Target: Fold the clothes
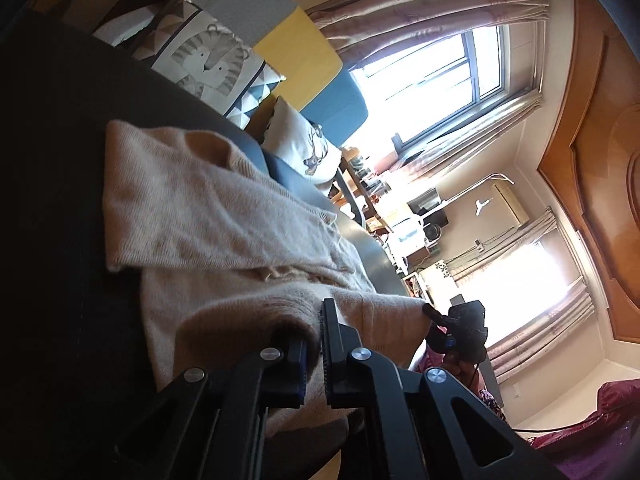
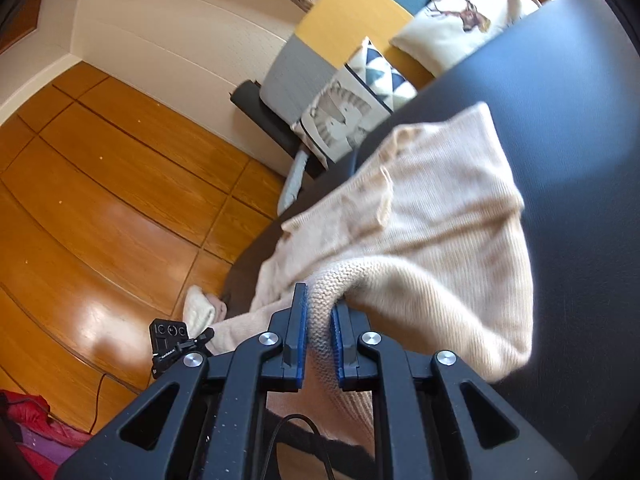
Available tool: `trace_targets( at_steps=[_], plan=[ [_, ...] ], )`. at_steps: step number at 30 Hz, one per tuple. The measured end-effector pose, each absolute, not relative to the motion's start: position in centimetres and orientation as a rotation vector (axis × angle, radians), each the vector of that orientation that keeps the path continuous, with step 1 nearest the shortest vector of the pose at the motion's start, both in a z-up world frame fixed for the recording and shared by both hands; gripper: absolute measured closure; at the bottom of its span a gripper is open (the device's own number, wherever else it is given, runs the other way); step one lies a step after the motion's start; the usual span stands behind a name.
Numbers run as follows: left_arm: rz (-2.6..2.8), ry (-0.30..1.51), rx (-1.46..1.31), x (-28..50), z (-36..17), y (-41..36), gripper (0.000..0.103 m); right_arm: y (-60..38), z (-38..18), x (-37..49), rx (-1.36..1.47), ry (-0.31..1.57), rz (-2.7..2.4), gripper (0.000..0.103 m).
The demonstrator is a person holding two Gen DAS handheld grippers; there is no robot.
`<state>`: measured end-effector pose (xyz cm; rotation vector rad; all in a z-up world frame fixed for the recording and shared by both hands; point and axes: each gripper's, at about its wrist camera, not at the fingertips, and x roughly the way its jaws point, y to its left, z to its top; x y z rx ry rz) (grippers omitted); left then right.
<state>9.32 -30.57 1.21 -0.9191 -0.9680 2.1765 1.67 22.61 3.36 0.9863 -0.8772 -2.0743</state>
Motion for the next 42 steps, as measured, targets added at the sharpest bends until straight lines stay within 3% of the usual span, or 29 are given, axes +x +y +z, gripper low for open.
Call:
trace_targets(
  at_steps=[13,23,34,36,38,40,42],
  plan=[
    [2.328,-1.025,-0.858,-1.2,3.5,-33.0,0.099,21.5,6.7,-8.0,0.915,-0.907,-2.162,0.092],
    [2.406,-1.139,-1.025,-9.0,-2.1,-34.1,0.099,19.5,2.5,-15.7,1.061,-0.922,-2.227,0.092],
    [2.385,-1.231,-1.181,-9.1,-7.5,-33.8,0.097,18.2,-2.2,-19.5,1.254,-0.905,-2.279,0.091],
    [2.372,-1.243,-1.178,-8.4,-7.4,-34.0,0.094,18.7,-2.2,-19.1,1.246,-0.962,-2.251,0.087],
    [2.364,-1.23,-1.175,-7.3,-7.2,-34.1,0.09,19.4,-1.9,-18.3,1.229,-1.025,-2.217,0.061],
    [2.371,-1.201,-1.161,-5.9,-6.9,-34.0,0.086,19.6,-1.4,-17.7,1.222,-1.027,-2.206,0.047],
    [2.349,-1.198,-1.154,-4.8,-6.8,-33.6,0.084,18.9,-0.8,-17.5,1.227,-0.934,-2.228,0.047]
  ],
)
